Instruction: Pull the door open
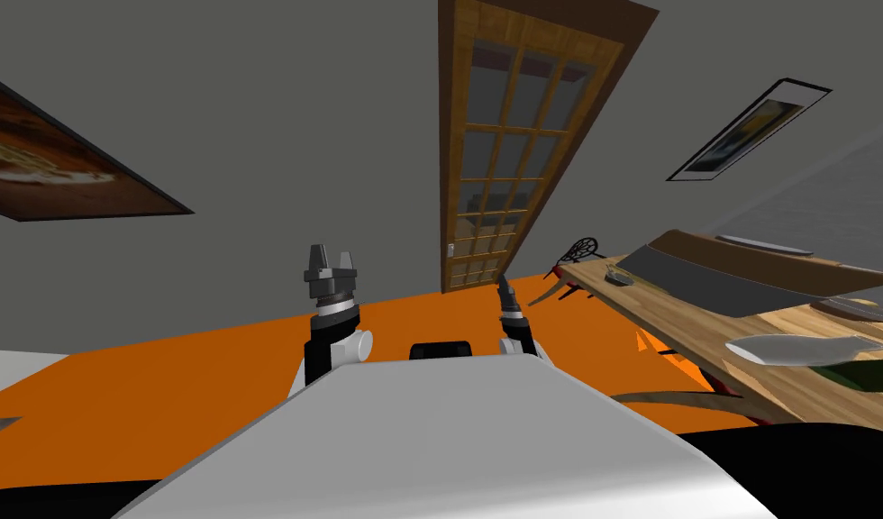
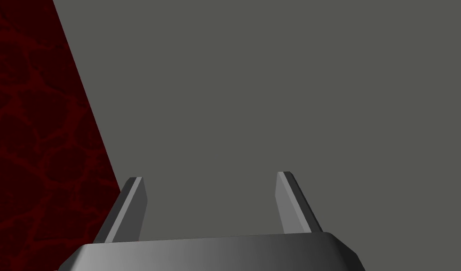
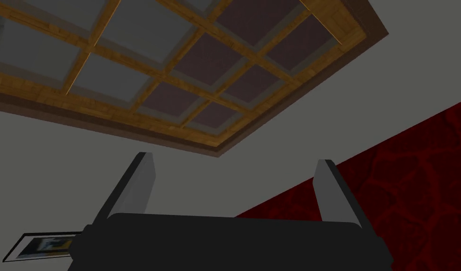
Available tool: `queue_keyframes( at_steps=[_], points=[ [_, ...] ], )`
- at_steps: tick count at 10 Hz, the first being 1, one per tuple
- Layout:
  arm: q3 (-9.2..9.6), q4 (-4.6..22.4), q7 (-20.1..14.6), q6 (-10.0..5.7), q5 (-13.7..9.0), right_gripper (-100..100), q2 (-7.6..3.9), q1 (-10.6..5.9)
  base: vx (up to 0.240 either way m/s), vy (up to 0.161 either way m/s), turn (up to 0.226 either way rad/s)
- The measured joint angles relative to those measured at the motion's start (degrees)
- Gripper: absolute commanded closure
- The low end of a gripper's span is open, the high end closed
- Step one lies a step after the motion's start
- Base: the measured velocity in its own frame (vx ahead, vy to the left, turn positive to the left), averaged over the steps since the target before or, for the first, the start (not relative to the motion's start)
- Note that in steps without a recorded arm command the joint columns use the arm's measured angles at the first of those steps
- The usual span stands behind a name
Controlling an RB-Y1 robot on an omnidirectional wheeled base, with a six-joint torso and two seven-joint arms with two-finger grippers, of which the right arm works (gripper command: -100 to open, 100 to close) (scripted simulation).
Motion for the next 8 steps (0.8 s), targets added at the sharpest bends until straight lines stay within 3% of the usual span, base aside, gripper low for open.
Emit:
queue_keyframes(
  at_steps=[8],
  points=[
    [0.36,9.4,9.3,-2.11,1.3,-100,-1.22,-2.12,0.105,0.042,0.022]
  ],
)
